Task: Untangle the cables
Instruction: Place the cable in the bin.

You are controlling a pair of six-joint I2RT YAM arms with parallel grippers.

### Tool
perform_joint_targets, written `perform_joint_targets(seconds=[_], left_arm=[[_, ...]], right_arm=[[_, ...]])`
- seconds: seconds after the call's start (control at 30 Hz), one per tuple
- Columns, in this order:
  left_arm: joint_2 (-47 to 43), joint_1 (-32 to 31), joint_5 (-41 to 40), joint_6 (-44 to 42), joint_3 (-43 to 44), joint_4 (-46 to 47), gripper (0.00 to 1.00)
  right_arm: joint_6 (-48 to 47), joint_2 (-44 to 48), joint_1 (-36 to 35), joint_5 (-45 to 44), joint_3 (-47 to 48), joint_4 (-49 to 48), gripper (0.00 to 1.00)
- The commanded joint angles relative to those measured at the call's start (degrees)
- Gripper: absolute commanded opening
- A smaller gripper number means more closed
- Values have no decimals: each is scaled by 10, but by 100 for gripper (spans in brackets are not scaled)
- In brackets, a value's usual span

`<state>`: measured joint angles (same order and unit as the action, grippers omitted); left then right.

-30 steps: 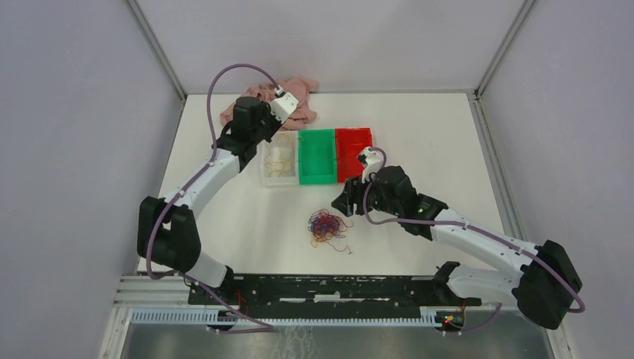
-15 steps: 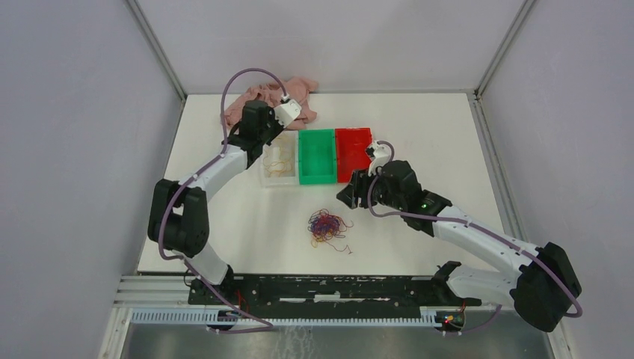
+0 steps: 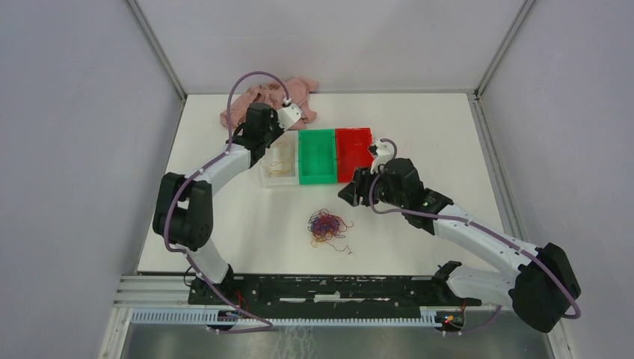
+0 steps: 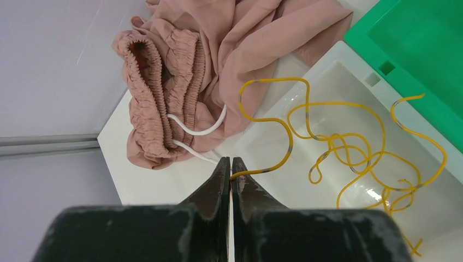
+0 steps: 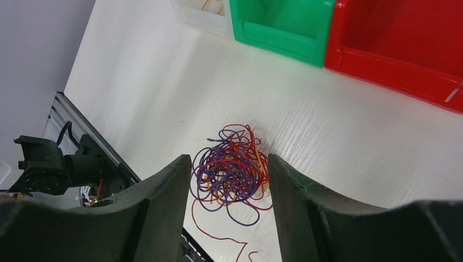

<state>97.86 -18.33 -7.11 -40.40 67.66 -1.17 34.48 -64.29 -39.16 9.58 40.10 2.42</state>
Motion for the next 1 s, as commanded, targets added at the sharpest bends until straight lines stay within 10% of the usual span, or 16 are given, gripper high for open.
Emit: perform_joint_targets(seconds=[0.0, 0.53, 0.97], left_arm=[[-4, 2, -10, -21, 3, 10, 3], [24, -13, 95, 124, 49, 0, 9], [51, 7, 52, 51, -2, 39, 15]], right_arm=[[5, -4, 5, 12, 33, -13, 60], [16, -1, 13, 15, 21, -17, 60], [23, -4, 18, 17, 7, -25, 59]])
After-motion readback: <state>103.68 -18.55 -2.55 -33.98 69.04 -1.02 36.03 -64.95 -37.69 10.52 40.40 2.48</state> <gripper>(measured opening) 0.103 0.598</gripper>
